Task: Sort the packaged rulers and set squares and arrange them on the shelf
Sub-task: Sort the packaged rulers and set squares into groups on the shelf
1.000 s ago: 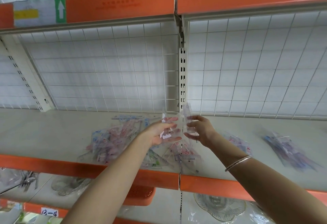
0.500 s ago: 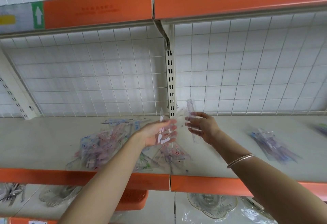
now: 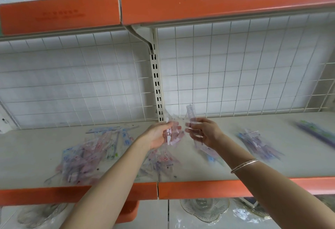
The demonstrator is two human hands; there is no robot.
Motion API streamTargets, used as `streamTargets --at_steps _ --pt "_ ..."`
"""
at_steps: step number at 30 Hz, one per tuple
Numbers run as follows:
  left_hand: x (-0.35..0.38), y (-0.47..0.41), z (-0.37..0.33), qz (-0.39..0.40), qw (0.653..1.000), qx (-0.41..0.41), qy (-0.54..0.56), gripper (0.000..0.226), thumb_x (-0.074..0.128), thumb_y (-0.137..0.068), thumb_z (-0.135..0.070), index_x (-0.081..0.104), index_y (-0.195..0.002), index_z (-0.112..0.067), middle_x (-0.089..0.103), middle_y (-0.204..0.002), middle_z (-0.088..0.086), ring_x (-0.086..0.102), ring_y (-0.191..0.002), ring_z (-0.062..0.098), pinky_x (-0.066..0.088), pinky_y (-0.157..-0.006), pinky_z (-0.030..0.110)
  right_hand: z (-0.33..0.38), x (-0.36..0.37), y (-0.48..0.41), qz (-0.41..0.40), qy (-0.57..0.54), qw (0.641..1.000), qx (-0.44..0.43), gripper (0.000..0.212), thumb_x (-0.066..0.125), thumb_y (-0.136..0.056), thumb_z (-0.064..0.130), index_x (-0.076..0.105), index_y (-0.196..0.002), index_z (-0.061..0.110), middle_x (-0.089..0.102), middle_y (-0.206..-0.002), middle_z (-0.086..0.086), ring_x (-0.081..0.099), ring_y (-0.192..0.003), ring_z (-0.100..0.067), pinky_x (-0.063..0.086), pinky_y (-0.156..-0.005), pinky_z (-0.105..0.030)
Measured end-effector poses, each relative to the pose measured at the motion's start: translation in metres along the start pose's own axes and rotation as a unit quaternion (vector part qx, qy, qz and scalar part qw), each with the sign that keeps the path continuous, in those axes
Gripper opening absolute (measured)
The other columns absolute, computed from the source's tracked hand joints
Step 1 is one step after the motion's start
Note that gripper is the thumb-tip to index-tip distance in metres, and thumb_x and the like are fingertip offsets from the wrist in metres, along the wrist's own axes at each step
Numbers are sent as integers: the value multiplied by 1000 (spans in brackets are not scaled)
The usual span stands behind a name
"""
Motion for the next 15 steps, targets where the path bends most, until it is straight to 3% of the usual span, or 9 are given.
streamTargets --at_steps 5,8,11,15 --pt "-1 -1 -2 -106 992 67 9 15 74 -80 -6 70 -93 1 72 -70 10 67 -53 18 53 -46 23 4 -3 2 -6 3 1000 -10 28 50 -89 -11 55 -114 2 70 -91 -11 69 -72 -24 54 -61 -29" --pt "-3 -1 -2 -131 988 70 50 12 79 -72 -2 68 -77 -3 70 -65 10 65 -49 17 52 -45 23 5 -2 3 3 -4 1000 -10 28 49 -89 -12 54 -112 2 70 -93 -12 70 -74 -29 55 -61 -29" --pt "2 -1 -2 -109 992 58 42 14 80 -72 -6 68 -80 -6 70 -69 8 65 -53 15 51 -47 22 5 0 6 13 -3 1000 -18 27 49 -88 -13 53 -111 2 69 -95 -13 70 -78 -33 54 -58 -28" --pt "10 -1 -2 -53 997 45 33 19 71 -83 -11 69 -101 -3 73 -84 8 68 -68 17 57 -62 25 8 -4 8 -4 14 999 -43 27 47 -88 -12 53 -110 2 69 -96 -11 70 -77 -32 52 -54 -26"
Point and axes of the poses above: each hand's wrist, its own y-axis away from the middle knuckle, its own x-axis out of the palm, z = x × y, the point moved 5 cm from there along -y, towards the middle knuckle
